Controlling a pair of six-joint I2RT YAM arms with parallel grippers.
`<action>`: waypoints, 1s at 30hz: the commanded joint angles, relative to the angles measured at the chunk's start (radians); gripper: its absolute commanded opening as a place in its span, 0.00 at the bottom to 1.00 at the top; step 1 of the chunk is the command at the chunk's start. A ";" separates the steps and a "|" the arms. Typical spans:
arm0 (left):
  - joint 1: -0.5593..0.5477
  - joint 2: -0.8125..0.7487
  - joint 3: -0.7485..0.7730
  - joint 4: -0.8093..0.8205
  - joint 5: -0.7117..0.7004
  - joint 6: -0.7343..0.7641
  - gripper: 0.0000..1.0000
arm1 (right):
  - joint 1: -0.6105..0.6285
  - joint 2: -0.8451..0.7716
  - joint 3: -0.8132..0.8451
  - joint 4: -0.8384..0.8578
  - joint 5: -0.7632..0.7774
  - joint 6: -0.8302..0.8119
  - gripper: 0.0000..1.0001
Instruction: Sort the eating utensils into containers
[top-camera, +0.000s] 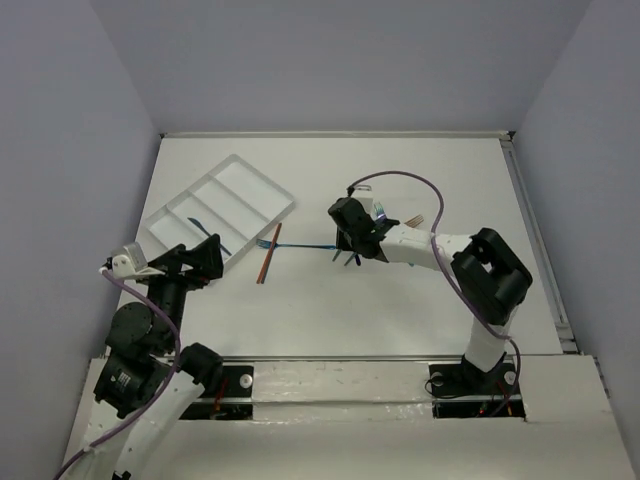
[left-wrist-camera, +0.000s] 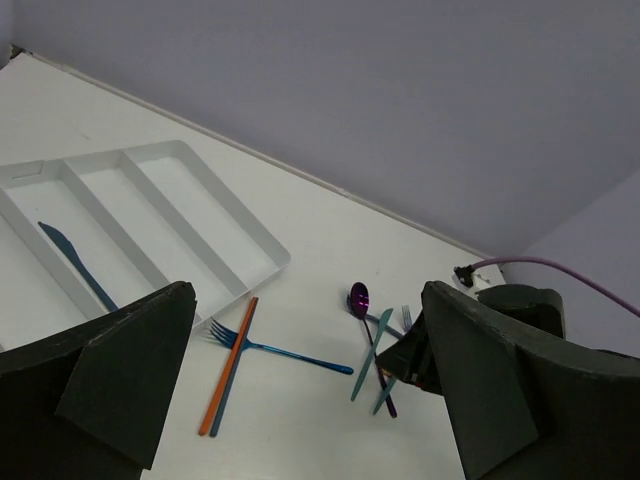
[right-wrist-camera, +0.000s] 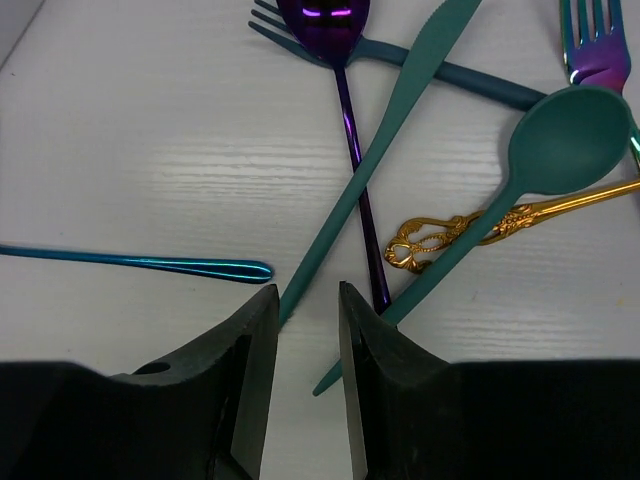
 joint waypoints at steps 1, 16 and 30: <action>-0.008 -0.023 0.008 0.045 0.010 0.016 0.99 | 0.009 0.051 0.050 -0.017 0.036 0.054 0.36; -0.008 -0.018 0.008 0.047 0.013 0.019 0.99 | 0.009 0.185 0.128 -0.022 0.074 0.081 0.35; -0.008 -0.007 0.007 0.050 0.016 0.019 0.99 | 0.009 0.136 0.118 -0.037 0.166 0.077 0.06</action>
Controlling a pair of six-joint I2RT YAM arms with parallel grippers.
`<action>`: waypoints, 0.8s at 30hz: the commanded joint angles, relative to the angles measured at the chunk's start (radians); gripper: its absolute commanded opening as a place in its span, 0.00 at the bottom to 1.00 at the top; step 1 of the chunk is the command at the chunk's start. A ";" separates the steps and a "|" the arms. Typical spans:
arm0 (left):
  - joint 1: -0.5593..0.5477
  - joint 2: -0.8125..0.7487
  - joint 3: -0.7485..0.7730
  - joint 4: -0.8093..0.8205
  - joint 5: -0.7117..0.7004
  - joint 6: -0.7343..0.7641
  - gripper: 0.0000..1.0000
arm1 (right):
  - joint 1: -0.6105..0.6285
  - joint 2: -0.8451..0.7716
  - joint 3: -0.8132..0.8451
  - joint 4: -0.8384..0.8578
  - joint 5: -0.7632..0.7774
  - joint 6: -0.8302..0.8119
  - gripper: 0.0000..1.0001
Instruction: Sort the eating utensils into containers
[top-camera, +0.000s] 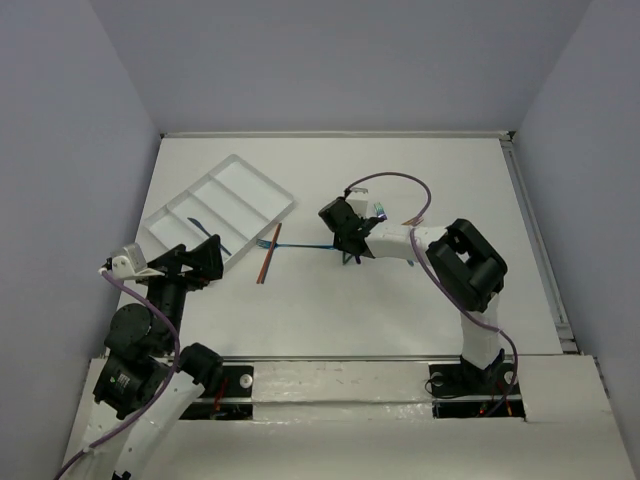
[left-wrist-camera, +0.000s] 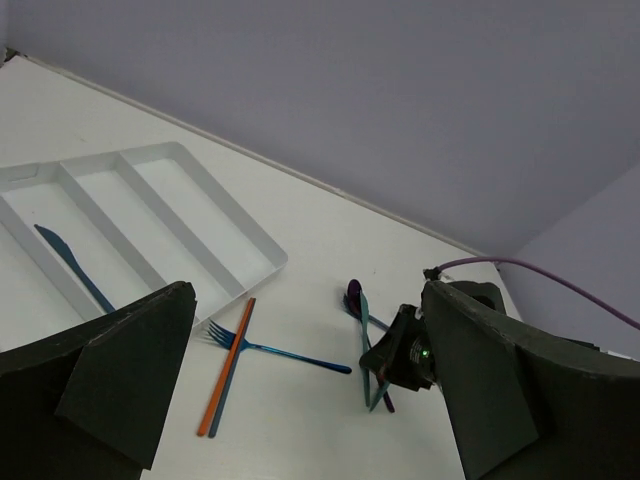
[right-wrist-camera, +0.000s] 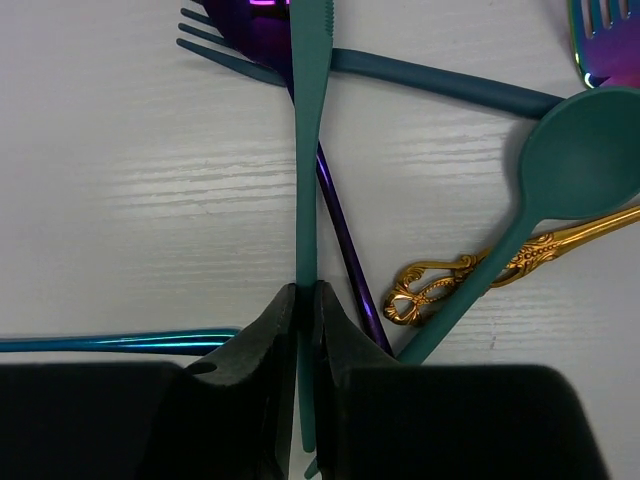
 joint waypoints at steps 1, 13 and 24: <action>-0.006 0.001 0.005 0.049 0.008 0.014 0.99 | 0.004 -0.045 0.019 -0.008 0.090 -0.002 0.05; -0.006 0.027 0.007 0.048 0.006 0.020 0.99 | 0.128 -0.136 0.056 0.274 -0.076 -0.237 0.00; 0.004 0.055 0.008 0.045 0.012 0.022 0.99 | 0.188 0.241 0.575 0.389 -0.659 -0.370 0.00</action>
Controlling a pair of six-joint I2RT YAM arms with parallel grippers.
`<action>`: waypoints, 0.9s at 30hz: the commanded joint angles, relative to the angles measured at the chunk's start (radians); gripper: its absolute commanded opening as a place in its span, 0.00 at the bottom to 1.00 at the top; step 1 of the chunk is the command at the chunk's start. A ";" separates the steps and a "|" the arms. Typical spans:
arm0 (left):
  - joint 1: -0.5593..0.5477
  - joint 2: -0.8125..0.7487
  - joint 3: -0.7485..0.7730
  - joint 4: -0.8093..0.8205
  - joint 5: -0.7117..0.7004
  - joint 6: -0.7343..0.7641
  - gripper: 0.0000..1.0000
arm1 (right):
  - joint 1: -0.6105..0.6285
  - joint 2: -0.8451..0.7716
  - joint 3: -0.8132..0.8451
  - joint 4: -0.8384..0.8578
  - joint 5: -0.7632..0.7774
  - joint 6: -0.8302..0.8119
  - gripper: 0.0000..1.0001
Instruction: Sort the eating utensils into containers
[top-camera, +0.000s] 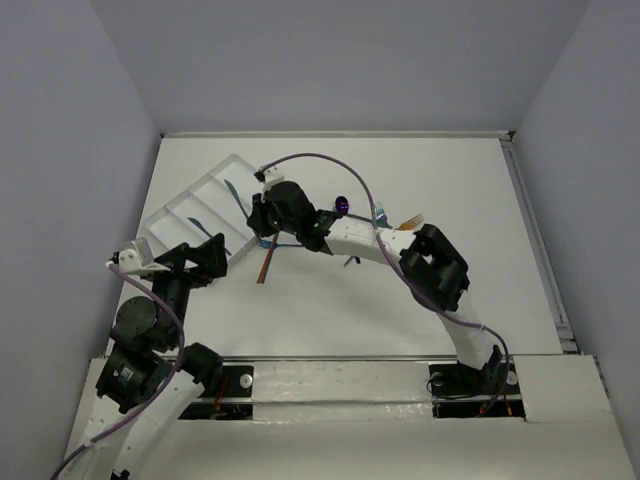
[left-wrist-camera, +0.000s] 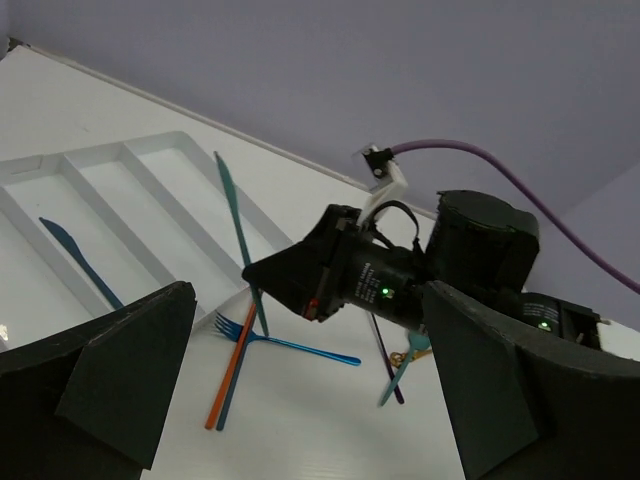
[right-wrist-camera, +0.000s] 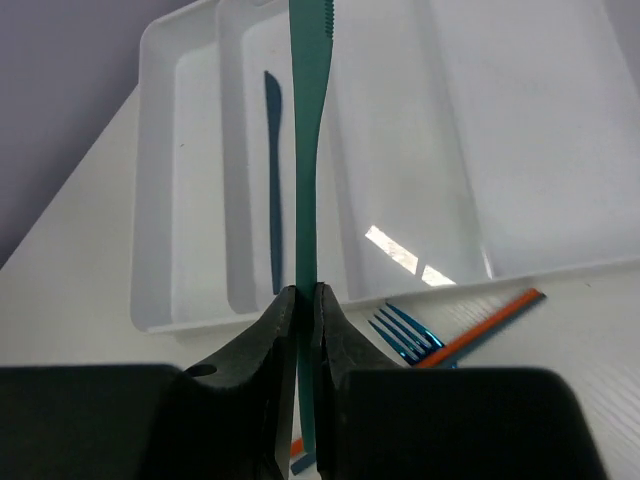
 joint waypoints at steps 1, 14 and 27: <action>0.005 0.021 0.010 0.045 0.009 0.014 0.99 | 0.021 0.130 0.234 0.069 -0.227 -0.055 0.00; 0.014 0.018 0.008 0.045 0.017 0.014 0.99 | 0.040 0.504 0.740 -0.079 -0.270 -0.022 0.00; 0.014 0.008 0.008 0.051 0.018 0.012 0.99 | 0.040 0.478 0.699 -0.080 -0.258 -0.017 0.38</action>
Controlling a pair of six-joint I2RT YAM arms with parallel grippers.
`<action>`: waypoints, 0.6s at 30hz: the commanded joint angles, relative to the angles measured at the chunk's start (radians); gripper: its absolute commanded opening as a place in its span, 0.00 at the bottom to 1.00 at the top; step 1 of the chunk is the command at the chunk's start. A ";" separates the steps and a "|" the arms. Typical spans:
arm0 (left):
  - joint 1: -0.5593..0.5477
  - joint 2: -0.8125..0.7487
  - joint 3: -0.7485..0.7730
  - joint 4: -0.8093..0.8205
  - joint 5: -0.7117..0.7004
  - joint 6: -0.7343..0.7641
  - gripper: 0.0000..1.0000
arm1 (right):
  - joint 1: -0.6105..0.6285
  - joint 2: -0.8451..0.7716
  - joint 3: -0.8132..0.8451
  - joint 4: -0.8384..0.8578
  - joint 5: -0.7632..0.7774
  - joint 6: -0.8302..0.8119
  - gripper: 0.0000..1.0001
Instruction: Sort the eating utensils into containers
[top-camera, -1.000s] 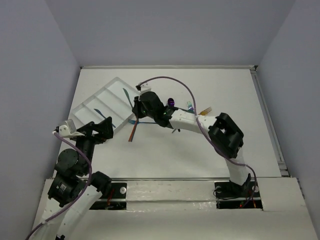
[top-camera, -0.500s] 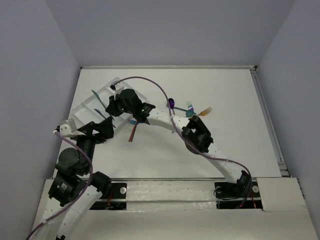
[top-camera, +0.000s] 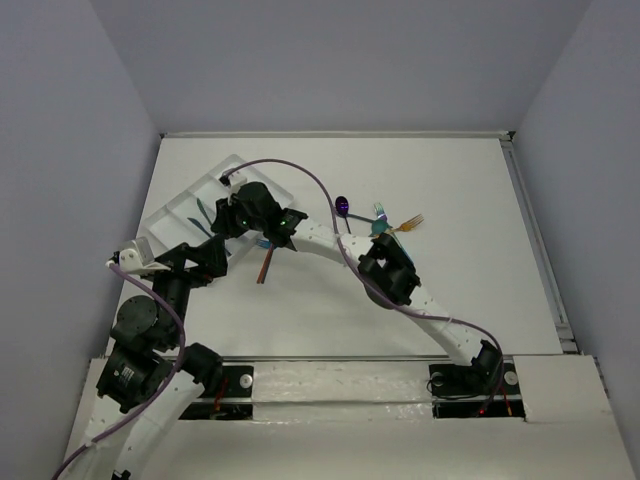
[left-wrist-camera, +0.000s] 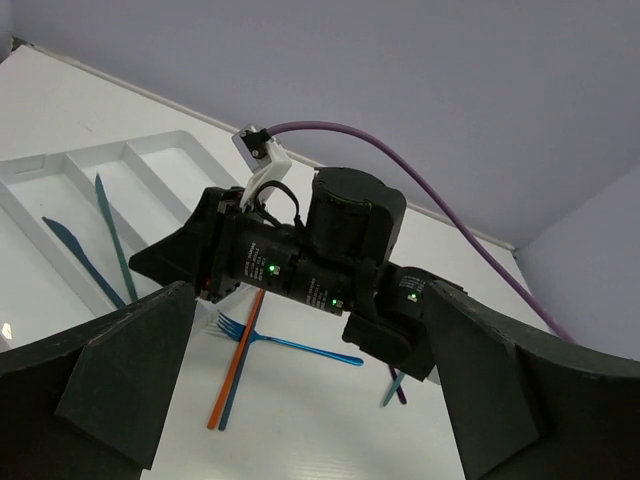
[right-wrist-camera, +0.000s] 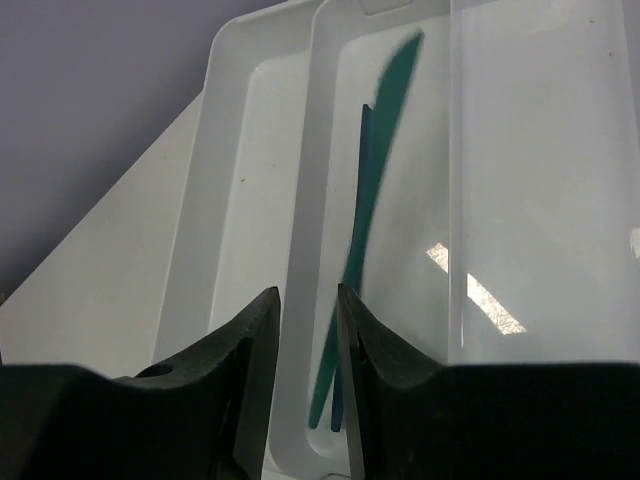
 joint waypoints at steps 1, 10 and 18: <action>0.003 0.000 0.008 0.051 0.012 0.012 0.99 | 0.010 -0.051 0.004 0.026 -0.009 -0.012 0.39; 0.003 -0.005 0.007 0.051 0.012 0.012 0.99 | 0.001 -0.281 -0.264 0.076 0.010 -0.073 0.41; 0.003 -0.011 0.005 0.057 0.020 0.013 0.99 | 0.001 -0.568 -0.655 -0.012 0.215 0.002 0.42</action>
